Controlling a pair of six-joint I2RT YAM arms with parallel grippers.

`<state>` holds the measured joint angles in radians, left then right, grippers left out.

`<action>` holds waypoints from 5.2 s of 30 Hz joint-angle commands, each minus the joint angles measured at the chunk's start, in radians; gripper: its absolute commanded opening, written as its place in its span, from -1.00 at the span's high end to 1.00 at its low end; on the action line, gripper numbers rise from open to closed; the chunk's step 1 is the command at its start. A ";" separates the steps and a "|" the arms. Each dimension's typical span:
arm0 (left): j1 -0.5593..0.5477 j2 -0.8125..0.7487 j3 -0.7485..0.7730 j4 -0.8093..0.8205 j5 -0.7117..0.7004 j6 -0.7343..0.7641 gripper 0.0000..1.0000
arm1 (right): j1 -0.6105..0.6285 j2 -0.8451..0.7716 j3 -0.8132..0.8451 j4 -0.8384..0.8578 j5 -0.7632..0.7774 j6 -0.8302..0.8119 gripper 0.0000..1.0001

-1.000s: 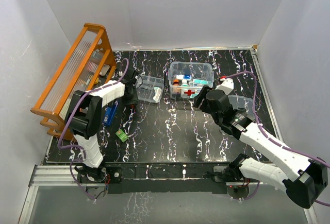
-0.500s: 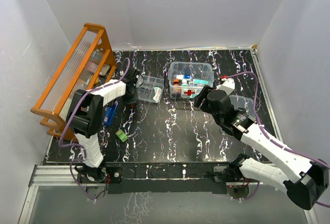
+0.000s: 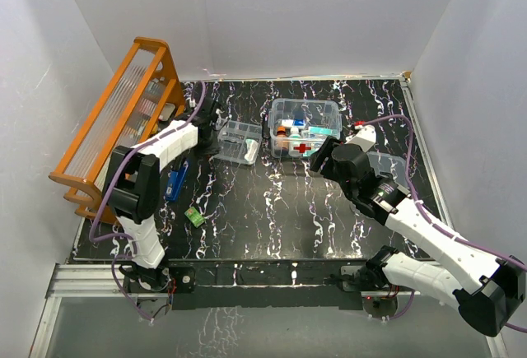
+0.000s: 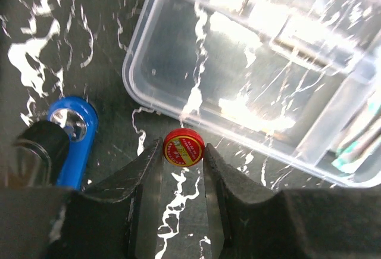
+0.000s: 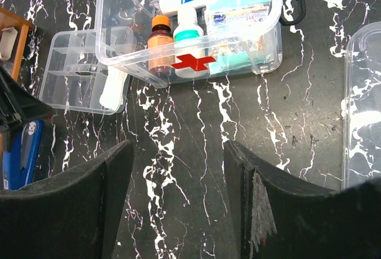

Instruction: Organize the medicine kit

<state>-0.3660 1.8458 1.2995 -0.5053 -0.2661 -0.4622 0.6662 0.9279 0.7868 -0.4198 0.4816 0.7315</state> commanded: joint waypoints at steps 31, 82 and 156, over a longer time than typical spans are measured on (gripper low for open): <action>0.083 0.321 0.441 0.050 0.098 0.127 0.50 | -0.004 -0.036 0.009 0.005 0.048 -0.008 -0.20; 0.081 -0.539 -0.466 -0.127 0.292 -0.056 -0.53 | -0.006 0.040 -0.019 0.107 -0.059 -0.016 -0.21; -0.178 -0.418 -0.567 -0.182 0.182 -0.363 -0.55 | -0.006 0.111 -0.051 0.202 -0.136 -0.017 -0.22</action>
<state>-0.5278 1.4120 0.7334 -0.6552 0.0086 -0.7944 0.6651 1.0710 0.7364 -0.2680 0.3393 0.7235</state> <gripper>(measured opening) 0.777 0.609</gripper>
